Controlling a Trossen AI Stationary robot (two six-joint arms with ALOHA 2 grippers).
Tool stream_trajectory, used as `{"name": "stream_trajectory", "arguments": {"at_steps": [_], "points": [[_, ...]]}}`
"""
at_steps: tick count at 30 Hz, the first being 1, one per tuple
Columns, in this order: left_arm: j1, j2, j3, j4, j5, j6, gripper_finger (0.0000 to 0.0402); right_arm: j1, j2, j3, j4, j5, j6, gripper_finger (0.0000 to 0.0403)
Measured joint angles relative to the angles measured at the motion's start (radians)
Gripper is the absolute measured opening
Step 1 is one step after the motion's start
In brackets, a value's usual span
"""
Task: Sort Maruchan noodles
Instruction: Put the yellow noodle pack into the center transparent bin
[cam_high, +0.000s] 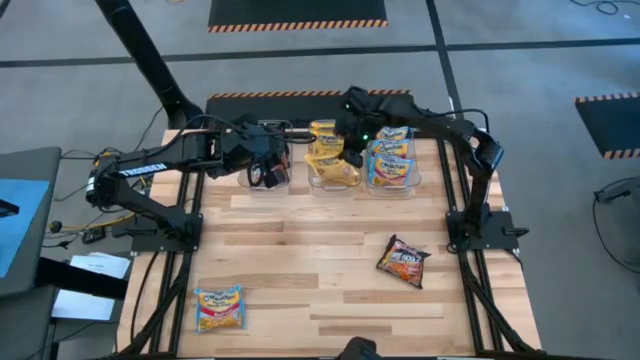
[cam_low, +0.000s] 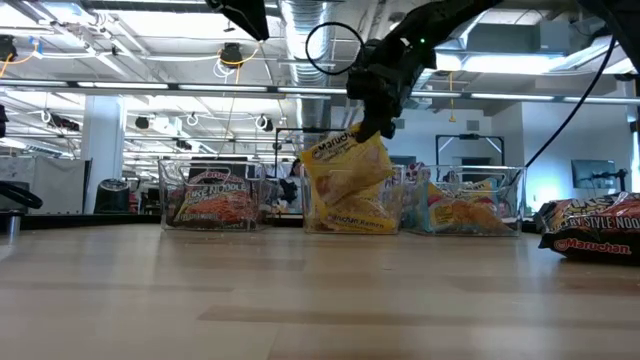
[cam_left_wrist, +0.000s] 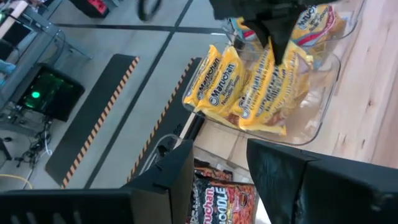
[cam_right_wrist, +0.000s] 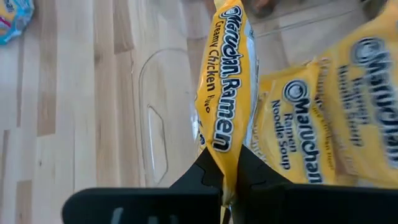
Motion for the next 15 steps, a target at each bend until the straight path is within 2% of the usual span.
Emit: {"name": "stream_trajectory", "arguments": {"at_steps": [6, 11, 15], "points": [[0.000, 0.000, 0.000, -0.025, 0.000, 0.000, 0.0139, 0.052, 0.000, -0.082, 0.100, 0.053, 0.021, 0.0020], [0.000, 0.000, 0.000, -0.036, -0.001, 0.012, 0.0139, 0.072, 0.000, -0.089, 0.113, 0.094, 0.059, 0.0020], [0.000, 0.000, 0.000, -0.040, -0.002, 0.015, 0.0139, 0.078, 0.000, -0.089, 0.098, 0.199, 0.093, 0.0019]]}}
